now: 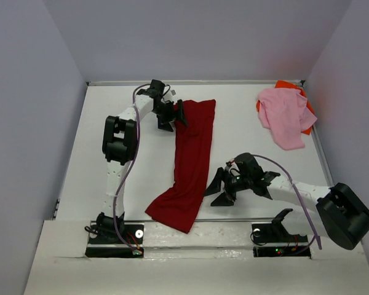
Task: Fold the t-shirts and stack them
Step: Rotate the tshirt 90 degrees
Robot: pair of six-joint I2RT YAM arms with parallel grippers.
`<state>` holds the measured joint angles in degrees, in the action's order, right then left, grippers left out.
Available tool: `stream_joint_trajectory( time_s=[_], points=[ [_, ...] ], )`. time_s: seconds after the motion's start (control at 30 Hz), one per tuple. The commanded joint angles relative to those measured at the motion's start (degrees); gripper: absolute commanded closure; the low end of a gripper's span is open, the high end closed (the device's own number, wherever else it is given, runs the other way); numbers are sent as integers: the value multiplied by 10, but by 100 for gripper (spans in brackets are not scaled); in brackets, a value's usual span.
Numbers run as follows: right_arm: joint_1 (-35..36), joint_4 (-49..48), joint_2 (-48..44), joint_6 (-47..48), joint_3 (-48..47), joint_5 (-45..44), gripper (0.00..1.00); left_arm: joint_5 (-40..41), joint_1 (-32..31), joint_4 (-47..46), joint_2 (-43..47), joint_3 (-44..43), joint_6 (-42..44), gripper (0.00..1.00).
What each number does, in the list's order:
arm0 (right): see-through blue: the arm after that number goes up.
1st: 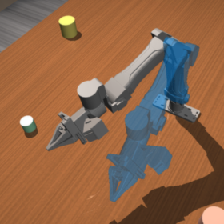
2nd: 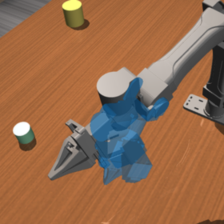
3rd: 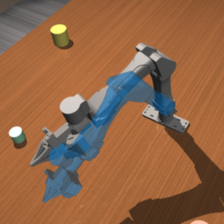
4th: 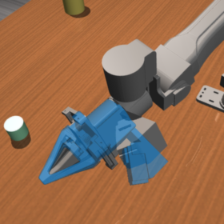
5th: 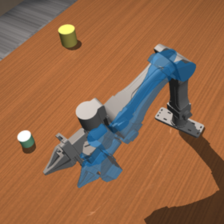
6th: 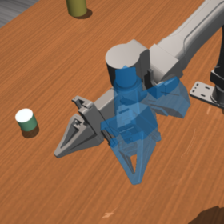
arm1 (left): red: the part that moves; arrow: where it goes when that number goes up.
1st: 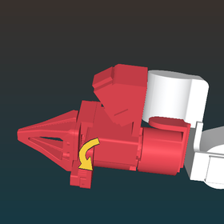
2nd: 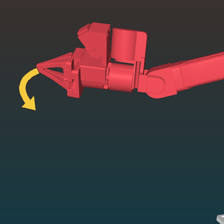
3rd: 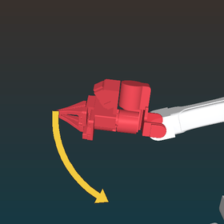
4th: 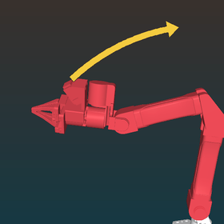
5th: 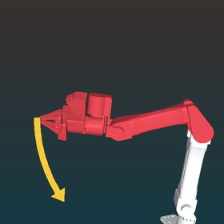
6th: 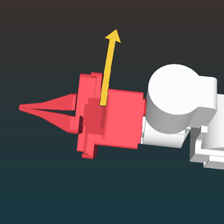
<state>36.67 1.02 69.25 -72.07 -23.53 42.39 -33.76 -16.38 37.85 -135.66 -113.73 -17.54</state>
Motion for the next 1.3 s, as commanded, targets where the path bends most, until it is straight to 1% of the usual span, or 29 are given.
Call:
stream_joint_trajectory(
  time_s=[0.0,0.03,0.07,0.17,0.2,0.27,0.43,0.53,0.57,0.6,0.63,0.67,0.77,0.8,0.87,0.97,1.0,1.1,1.13,1.27],
  points=[
    [47,-91,19,-66,18,-36,31,-15,3,-13,-32,-34,6,1],
    [59,-118,28,-75,20,-49,31,-15,3,-13,-37,-40,7,1],
    [87,-145,49,-94,20,-58,31,-16,3,-15,-48,-55,6,1],
    [134,-169,105,-121,2,-96,31,-8,5,-13,-64,-82,4,1],
    [163,-188,121,-127,-2,-111,31,-10,8,-13,-78,-102,3,1],
    [177,-216,164,-140,-14,-109,32,-15,17,-21,-89,-109,-5,1],
    [197,-210,188,-148,-34,-142,32,-18,25,-23,-111,-121,-5,1],
    [202,-218,202,-154,-45,-150,37,-18,24,-30,-111,-114,-5,1],
    [208,-216,214,-153,-51,-149,43,-18,24,-31,-109,-111,-5,1],
    [208,-214,219,-152,-58,-148,57,-18,24,-33,-109,-109,-5,1],
    [215,-208,223,-150,-64,-149,63,-16,24,-31,-109,-108,-5,1],
    [220,-205,230,-151,-75,-150,76,-15,24,-32,-109,-107,-5,1],
    [220,-190,233,-152,-88,-154,92,-9,24,-33,-109,-108,-6,1],
    [226,-184,228,-153,-89,-156,100,-9,24,-35,-109,-110,-5,1],
    [226,-168,215,-164,-82,-161,100,-6,24,-35,-111,-112,-7,1],
    [226,-155,170,-189,-49,-161,100,-3,25,-30,-118,-126,-5,1],
    [226,-148,142,-193,-33,-159,100,-3,24,-28,-123,-133,-4,1],
    [226,-75,90,-197,-15,-175,100,1,24,-29,-126,-137,-5,1],
    [226,-68,64,-202,-9,-177,100,4,24,-29,-126,-137,-5,1],
    [226,-66,48,-207,19,-152,100,7,24,-34,-128,-135,-10,1]
  ],
)
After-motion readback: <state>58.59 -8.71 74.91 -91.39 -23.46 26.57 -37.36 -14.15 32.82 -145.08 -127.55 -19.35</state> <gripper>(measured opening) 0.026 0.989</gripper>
